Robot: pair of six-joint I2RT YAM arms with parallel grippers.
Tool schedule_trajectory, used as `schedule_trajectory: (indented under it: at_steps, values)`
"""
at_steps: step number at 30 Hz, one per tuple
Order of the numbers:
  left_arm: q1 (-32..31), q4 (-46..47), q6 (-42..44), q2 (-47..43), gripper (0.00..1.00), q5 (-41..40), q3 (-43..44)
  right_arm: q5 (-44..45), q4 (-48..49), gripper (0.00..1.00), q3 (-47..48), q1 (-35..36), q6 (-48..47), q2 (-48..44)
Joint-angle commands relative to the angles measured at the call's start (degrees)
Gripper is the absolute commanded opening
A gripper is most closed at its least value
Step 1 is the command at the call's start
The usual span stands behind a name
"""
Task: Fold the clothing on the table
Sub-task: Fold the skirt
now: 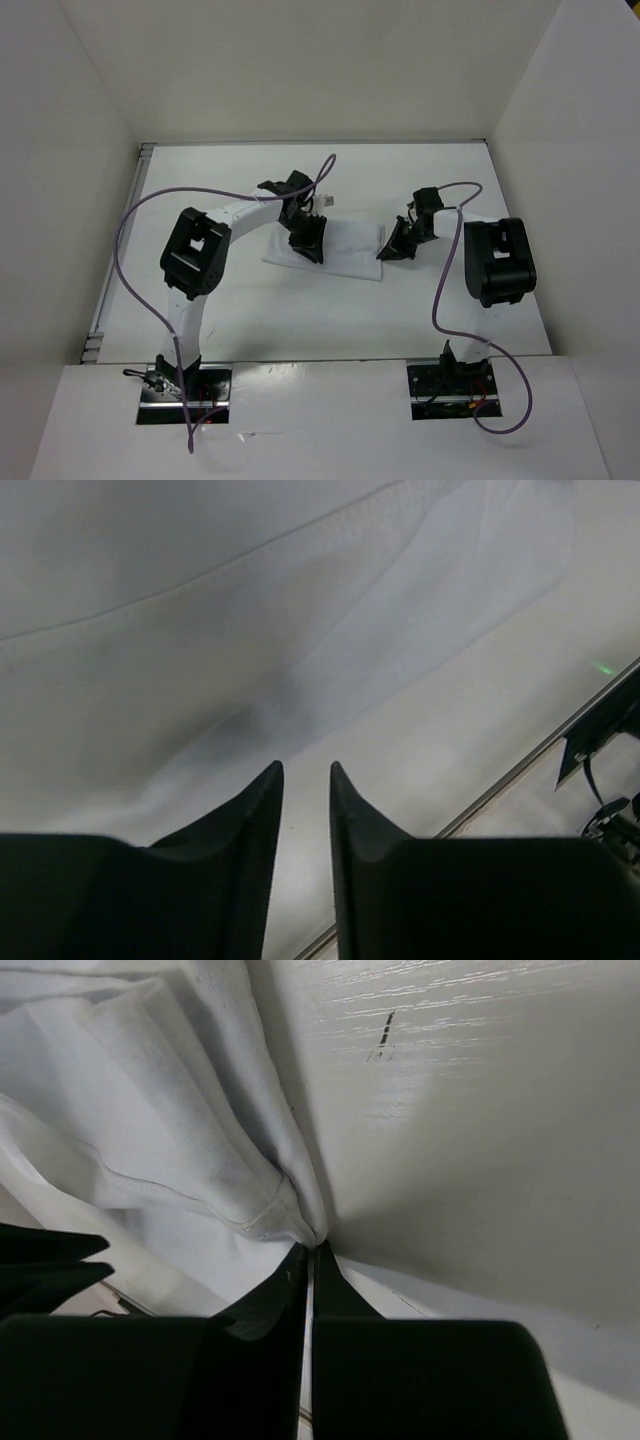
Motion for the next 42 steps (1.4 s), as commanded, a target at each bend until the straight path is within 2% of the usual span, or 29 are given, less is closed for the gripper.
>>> schedule_trajectory:
  at_steps: [1,4,15,22,25,30,32,33,34,35,37,42]
  values:
    - [-0.69,-1.36,2.86,2.63,0.30,2.11,3.74,1.54,1.81,0.00,-1.18,0.52,-0.44,0.90]
    - [-0.69,-1.36,1.46,3.96,0.20,1.06,4.27,2.76,1.28,0.00,-0.66,0.52,-0.44,0.37]
    - [-3.15,0.66,-1.17,8.96,0.14,2.38,4.71,2.77,-0.82,0.00,0.67,0.52,-0.97,-1.38]
    - [-5.00,0.66,-2.94,12.31,0.09,-3.23,4.18,2.42,-8.20,0.00,10.57,2.19,-0.44,-14.11]
    - [-5.52,0.66,-2.94,13.71,0.09,-3.86,5.14,-1.00,-9.53,0.00,13.93,2.72,0.70,-15.54]
    - [-8.16,0.66,-3.47,15.73,0.09,-0.17,11.12,-6.45,-8.39,0.00,14.55,3.95,3.77,-16.86]
    - [-8.16,-0.03,-4.08,15.74,0.13,0.53,12.88,-6.46,-7.87,0.00,14.55,3.95,3.78,-16.86]
    - [-7.47,-0.04,-4.95,13.74,0.29,0.53,12.88,-6.46,-7.86,0.00,14.55,3.95,3.78,-16.86]
    - [-6.85,-0.04,-5.48,12.32,0.40,0.53,12.88,-6.46,-7.86,0.00,14.55,3.95,3.78,-16.86]
    - [-6.06,0.65,-6.01,10.57,0.45,0.53,12.10,-6.46,-8.47,0.00,14.55,3.95,3.78,-16.86]
    - [-3.16,0.66,-6.63,5.12,0.52,-0.34,10.96,-5.93,-8.48,0.00,14.55,3.95,3.78,-16.86]
    - [4.22,-0.65,-6.63,-2.36,0.55,-8.05,9.38,-5.41,-9.53,0.00,15.69,3.95,3.25,-15.72]
